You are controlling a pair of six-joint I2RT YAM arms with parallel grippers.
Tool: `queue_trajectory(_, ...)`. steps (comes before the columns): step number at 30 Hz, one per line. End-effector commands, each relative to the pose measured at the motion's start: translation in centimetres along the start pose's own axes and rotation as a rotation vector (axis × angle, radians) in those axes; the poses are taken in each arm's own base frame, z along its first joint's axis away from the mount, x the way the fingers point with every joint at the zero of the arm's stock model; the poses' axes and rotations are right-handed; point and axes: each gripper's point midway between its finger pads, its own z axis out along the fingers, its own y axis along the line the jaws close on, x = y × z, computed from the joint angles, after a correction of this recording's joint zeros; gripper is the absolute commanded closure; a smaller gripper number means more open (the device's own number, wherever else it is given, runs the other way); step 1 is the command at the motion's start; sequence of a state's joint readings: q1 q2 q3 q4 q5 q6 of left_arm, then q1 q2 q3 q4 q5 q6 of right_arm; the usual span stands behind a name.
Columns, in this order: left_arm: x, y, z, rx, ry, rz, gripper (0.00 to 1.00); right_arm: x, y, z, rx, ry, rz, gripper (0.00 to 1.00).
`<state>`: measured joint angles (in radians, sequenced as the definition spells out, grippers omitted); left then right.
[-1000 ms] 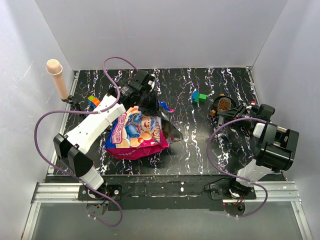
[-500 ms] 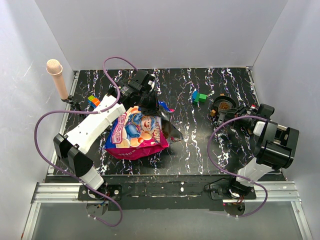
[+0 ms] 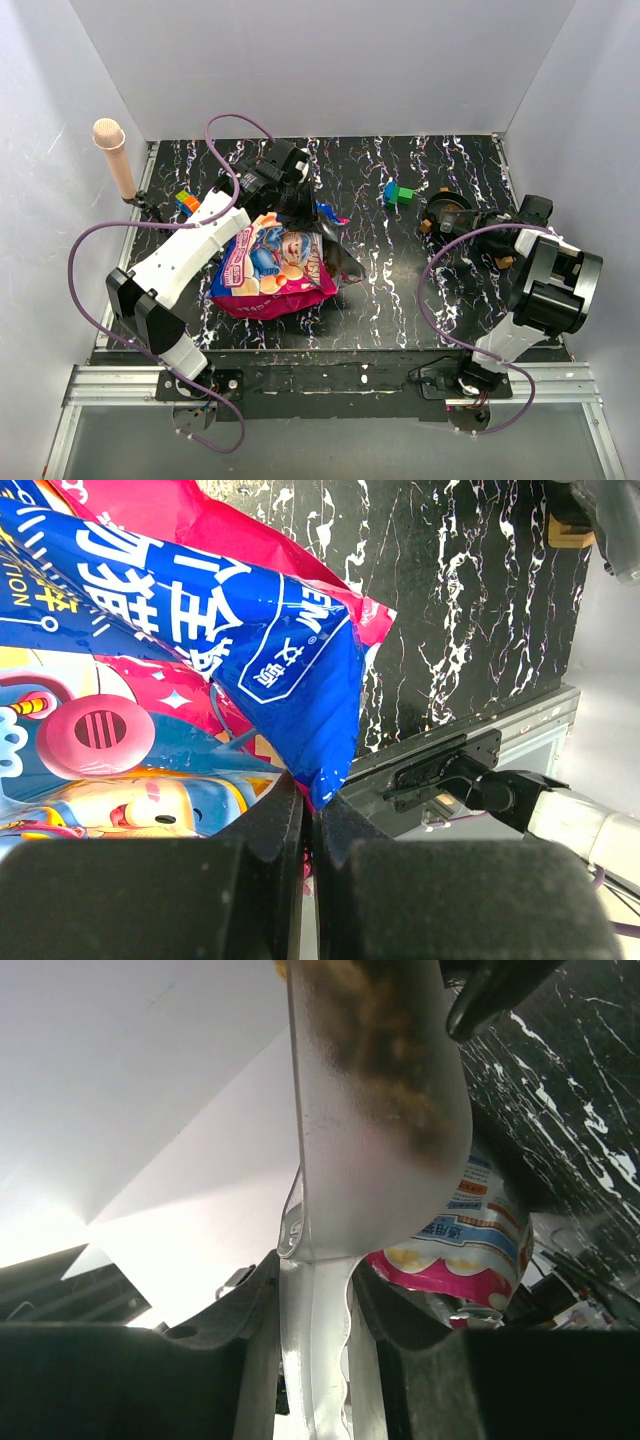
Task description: Serve the pet food
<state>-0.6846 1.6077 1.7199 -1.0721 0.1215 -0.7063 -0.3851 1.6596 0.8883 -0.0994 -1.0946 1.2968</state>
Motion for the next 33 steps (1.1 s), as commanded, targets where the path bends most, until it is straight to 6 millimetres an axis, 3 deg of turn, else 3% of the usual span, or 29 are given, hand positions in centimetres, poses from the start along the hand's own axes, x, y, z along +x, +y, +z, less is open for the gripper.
queue_trajectory(1,-1.1,-1.0,-3.2,0.064,-0.090,0.013,1.00,-0.1,1.9,-0.2,-0.011,0.020,0.088,0.99)
queue_trajectory(11,-1.2,-1.3,-3.1,0.075,-0.090,0.007,1.00,-0.8,3.9,-0.1,-0.029,0.028,0.254,0.99)
queue_trajectory(22,-1.1,-1.2,-2.8,0.074,-0.092,-0.008,1.00,1.2,6.5,-1.6,-0.063,-0.076,0.337,0.99)
queue_trajectory(27,-1.0,-1.4,-2.5,0.082,-0.076,-0.010,1.00,1.5,6.6,-1.7,-0.063,-0.079,0.320,0.99)
queue_trajectory(33,-1.0,-1.5,-2.6,0.087,-0.074,-0.006,1.00,3.2,5.1,-2.0,-0.033,-0.044,0.217,0.99)
